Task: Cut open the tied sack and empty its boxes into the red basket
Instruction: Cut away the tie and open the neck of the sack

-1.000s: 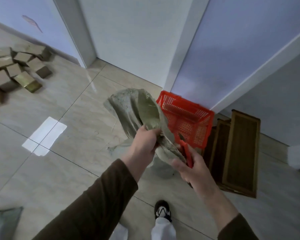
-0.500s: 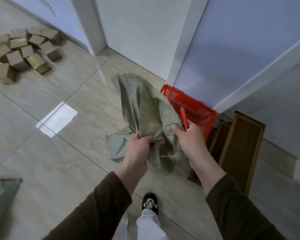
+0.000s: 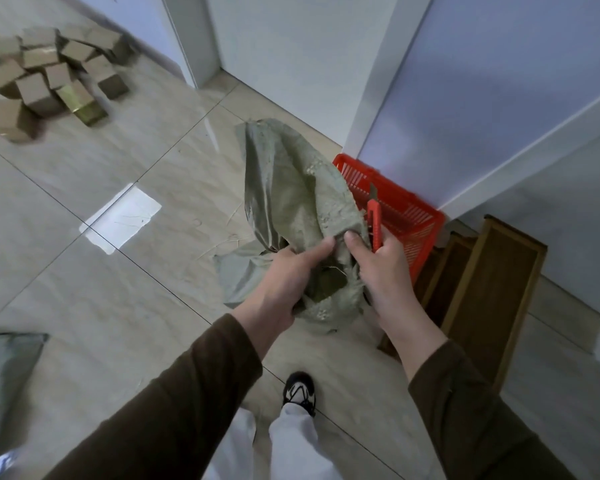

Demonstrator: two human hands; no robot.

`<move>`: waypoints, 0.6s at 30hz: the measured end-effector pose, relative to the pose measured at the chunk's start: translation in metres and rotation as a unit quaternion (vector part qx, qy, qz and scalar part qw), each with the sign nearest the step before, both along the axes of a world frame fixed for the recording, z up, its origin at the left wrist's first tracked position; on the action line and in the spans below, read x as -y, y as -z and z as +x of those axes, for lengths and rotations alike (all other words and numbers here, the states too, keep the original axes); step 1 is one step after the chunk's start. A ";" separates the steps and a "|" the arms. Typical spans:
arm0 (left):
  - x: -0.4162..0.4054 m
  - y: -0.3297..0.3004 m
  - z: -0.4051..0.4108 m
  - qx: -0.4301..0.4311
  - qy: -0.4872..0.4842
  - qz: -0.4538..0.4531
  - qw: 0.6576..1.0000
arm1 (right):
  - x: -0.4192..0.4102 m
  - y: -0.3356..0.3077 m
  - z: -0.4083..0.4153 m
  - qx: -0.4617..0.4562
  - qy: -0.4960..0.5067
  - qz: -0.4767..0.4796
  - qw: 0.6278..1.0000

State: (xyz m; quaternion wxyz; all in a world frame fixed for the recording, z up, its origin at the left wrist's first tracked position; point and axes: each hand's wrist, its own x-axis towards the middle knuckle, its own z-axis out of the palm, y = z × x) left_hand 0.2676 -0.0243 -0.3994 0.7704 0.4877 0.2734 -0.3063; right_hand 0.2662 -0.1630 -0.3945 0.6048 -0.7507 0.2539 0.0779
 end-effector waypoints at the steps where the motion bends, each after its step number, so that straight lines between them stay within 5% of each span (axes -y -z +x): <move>1: 0.001 0.001 0.000 -0.002 -0.016 0.018 1.000 | 0.002 0.002 0.000 0.000 0.011 0.003 1.000; 8: 0.008 0.012 0.001 0.019 -0.070 0.010 0.997 | 0.014 0.016 -0.003 -0.036 0.024 -0.018 0.999; 11: 0.012 0.012 0.000 0.019 -0.059 0.004 0.998 | 0.022 0.009 -0.004 -0.040 -0.039 -0.131 0.990; 14: 0.015 0.014 0.000 0.017 -0.051 0.015 0.998 | 0.032 -0.016 -0.007 0.064 -0.081 -0.333 0.937; 18: 0.022 0.018 -0.001 0.042 -0.037 0.035 0.998 | 0.029 -0.051 -0.003 0.204 -0.118 -0.298 0.925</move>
